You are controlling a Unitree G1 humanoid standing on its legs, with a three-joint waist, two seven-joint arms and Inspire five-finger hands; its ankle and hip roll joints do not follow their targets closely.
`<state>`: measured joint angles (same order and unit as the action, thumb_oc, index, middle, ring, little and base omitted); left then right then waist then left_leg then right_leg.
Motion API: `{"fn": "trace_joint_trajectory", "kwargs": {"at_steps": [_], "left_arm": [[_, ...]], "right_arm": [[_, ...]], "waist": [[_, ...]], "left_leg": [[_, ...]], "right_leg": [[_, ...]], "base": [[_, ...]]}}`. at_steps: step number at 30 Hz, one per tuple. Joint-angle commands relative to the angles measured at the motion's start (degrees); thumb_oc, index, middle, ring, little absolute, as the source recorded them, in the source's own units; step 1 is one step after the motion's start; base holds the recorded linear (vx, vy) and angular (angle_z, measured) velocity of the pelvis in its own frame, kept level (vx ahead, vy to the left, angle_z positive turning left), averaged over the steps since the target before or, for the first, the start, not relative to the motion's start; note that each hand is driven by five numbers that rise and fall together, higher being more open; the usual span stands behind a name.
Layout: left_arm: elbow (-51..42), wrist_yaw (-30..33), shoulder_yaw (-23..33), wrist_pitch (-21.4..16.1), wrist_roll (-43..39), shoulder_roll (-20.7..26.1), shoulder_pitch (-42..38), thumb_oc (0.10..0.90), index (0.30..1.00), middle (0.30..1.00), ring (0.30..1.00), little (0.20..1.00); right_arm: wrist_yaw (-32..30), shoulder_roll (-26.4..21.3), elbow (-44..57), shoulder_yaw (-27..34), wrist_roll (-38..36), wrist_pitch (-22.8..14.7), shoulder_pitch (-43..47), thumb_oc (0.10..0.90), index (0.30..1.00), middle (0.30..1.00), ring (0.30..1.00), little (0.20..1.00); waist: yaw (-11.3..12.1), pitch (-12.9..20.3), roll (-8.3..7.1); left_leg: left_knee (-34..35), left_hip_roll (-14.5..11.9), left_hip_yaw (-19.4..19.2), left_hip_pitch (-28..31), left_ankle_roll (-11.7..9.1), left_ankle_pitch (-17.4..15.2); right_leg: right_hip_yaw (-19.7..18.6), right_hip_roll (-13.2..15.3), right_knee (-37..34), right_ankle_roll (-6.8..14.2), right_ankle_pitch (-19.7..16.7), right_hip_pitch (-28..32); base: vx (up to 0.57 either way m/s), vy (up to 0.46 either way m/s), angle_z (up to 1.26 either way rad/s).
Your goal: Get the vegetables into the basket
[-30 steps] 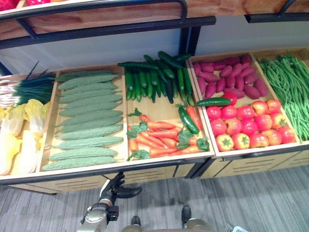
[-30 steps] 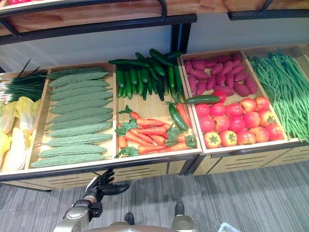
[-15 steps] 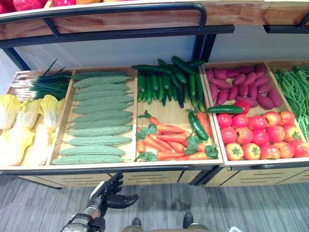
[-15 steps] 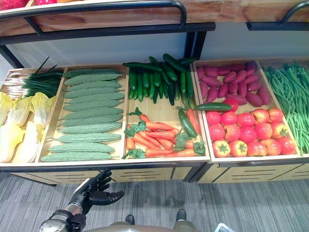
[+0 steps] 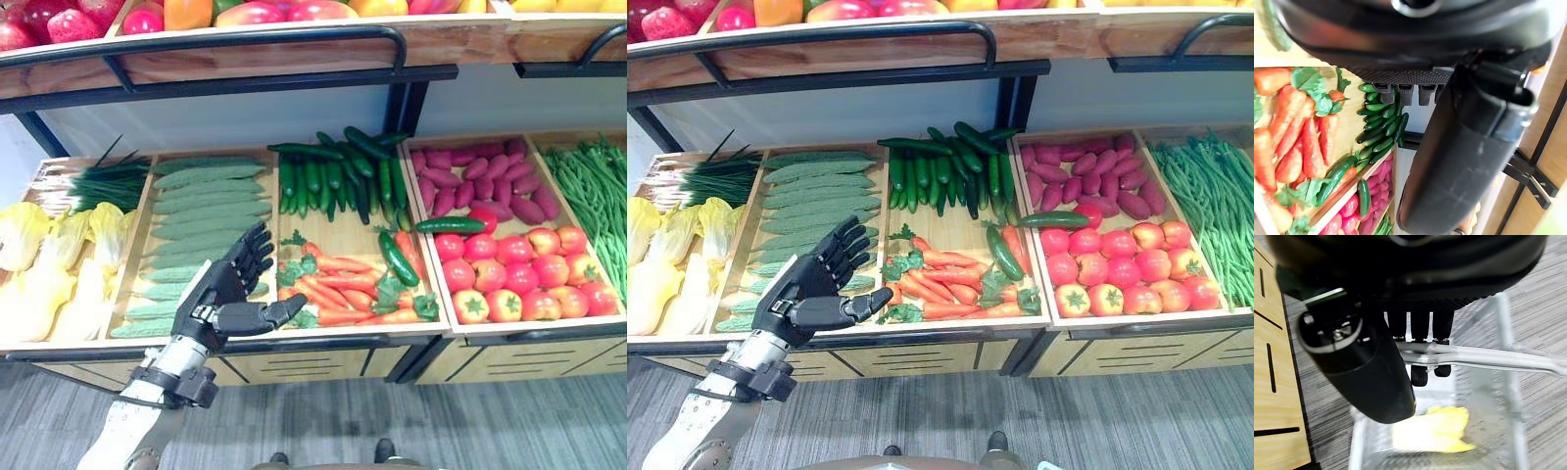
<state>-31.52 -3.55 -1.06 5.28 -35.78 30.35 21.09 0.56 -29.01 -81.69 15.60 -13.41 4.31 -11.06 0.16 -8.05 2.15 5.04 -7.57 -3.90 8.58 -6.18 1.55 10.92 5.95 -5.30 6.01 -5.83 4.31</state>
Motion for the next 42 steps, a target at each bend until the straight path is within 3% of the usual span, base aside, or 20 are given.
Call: {"fn": "trace_joint_trajectory", "kwargs": {"at_steps": [1, 9, 10, 17, 19, 20, 24, 29, 33, 42], "left_arm": [[-4.49, 0.48, 3.61, -6.08, 2.40, -0.07, -4.78, 0.900, 1.000, 1.000, 1.000, 1.000], [5.29, 2.29, 1.78, -6.08, 16.01, 2.41, -15.71, 0.900, 1.000, 1.000, 1.000, 1.000], [7.89, 2.04, 1.78, -5.93, 20.44, 3.98, -18.67, 0.900, 1.000, 1.000, 1.000, 1.000], [18.24, 3.95, -1.88, -6.76, 31.70, 8.45, -32.13, 0.900, 1.000, 1.000, 1.000, 1.000], [21.22, 4.18, -4.52, -6.72, 33.65, 9.34, -36.01, 0.900, 1.000, 1.000, 1.000, 1.000], [26.70, 5.15, -9.09, -7.25, 37.31, 10.75, -42.85, 0.900, 1.000, 1.000, 1.000, 1.000], [32.84, 6.61, -14.75, -7.50, 42.32, 13.66, -49.18, 0.900, 1.000, 1.000, 1.000, 1.000], [46.13, 8.21, -23.67, -6.94, 46.52, 12.31, -56.66, 0.900, 1.000, 1.000, 1.000, 1.000], [53.67, 8.69, -27.55, -6.27, 49.76, 10.29, -58.92, 0.900, 1.000, 1.000, 1.000, 1.000], [67.41, 9.86, -32.09, -5.24, 53.20, 6.61, -61.64, 0.900, 1.000, 1.000, 1.000, 1.000]], "right_arm": [[-1.79, -5.50, -4.09, -2.43, 0.70, 1.15, -1.82, 0.400, 0.300, 0.300, 0.300, 0.300], [-1.32, -6.14, -5.20, -4.00, 3.50, 2.26, 0.66, 0.400, 0.300, 0.300, 0.300, 0.300], [-0.92, -6.80, -5.01, -4.43, 4.24, 2.62, 1.01, 0.400, 0.300, 0.300, 0.300, 0.300], [-0.27, -8.37, -4.84, -5.28, 5.57, 3.05, 2.58, 0.400, 0.300, 0.300, 0.300, 0.300], [-0.34, -9.18, -4.74, -5.64, 5.92, 2.95, 2.97, 0.400, 0.300, 0.300, 0.300, 0.300], [-0.64, -10.06, -4.53, -6.06, 6.24, 2.73, 4.02, 0.400, 0.300, 0.300, 0.300, 0.300], [-1.16, -11.43, -4.17, -6.86, 6.95, 2.20, 5.27, 0.400, 0.300, 0.300, 0.300, 0.300], [-2.62, -12.29, -3.53, -7.01, 7.00, 1.40, 6.48, 0.400, 0.300, 0.300, 0.300, 0.300], [-3.31, -12.18, -3.62, -7.08, 6.65, 1.25, 6.61, 0.400, 0.300, 0.300, 0.300, 0.300], [-4.60, -10.47, -2.95, -7.90, 5.14, 0.21, 6.53, 0.400, 0.300, 0.300, 0.300, 0.300]], "waist": [[-0.38, -1.89, -2.35], [-1.57, -1.12, -2.26], [-2.17, -0.84, -2.15], [-3.95, -0.64, -1.31], [-4.81, -0.48, -0.81], [-5.73, -0.54, 0.04], [-7.29, -0.41, 1.32], [-9.68, -0.98, 2.92], [-10.56, -1.23, 3.26], [-11.82, -1.99, 3.23]], "left_leg": [[-0.04, -1.28, -0.05, -2.40, -1.99, 1.62], [-0.04, -1.56, -1.00, -1.32, -2.53, 0.59], [-0.04, -1.65, -1.44, -1.09, -2.64, 0.43], [-0.04, -1.49, -2.65, -1.12, -2.80, 0.77], [-0.04, -1.51, -2.90, -0.75, -2.95, 0.07], [-0.04, -1.32, -3.36, -0.80, -3.02, 0.02], [-0.04, -0.92, -4.03, -0.78, -2.99, -0.04], [-0.04, -0.34, -5.57, -1.14, -2.92, 0.02], [-0.04, -0.12, -5.99, -1.50, -2.84, 0.06], [-0.04, -0.10, -7.03, -2.38, -2.77, 0.16]], "right_leg": [[2.13, -0.62, 0.57, 1.05, 6.80, 4.51], [1.42, -0.62, 0.39, 1.24, 7.36, 5.04], [1.24, -0.60, 0.36, 1.35, 7.41, 5.13], [0.54, -0.49, 0.30, 1.57, 6.50, 4.43], [0.12, -0.41, 0.30, 1.80, 7.05, 4.56], [-0.29, -0.06, 0.30, 2.07, 6.76, 4.14], [-1.10, 0.21, 0.30, 2.42, 6.52, 3.62], [-2.46, 0.87, 0.30, 3.02, 5.73, 2.26], [-2.93, 1.10, 0.30, 3.17, 5.50, 1.52], [-3.96, 1.40, 0.30, 3.45, 4.75, -0.21]], "base": [[0.00, -0.006, -0.04], [0.02, -0.001, -0.02], [0.05, -0.002, -0.08], [0.01, 0.007, -0.07], [0.03, 0.021, -0.19], [0.01, 0.036, -0.15], [0.01, 0.026, -0.16], [-0.01, 0.030, -0.13], [0.00, 0.010, -0.14], [-0.01, 0.001, -0.03]]}}
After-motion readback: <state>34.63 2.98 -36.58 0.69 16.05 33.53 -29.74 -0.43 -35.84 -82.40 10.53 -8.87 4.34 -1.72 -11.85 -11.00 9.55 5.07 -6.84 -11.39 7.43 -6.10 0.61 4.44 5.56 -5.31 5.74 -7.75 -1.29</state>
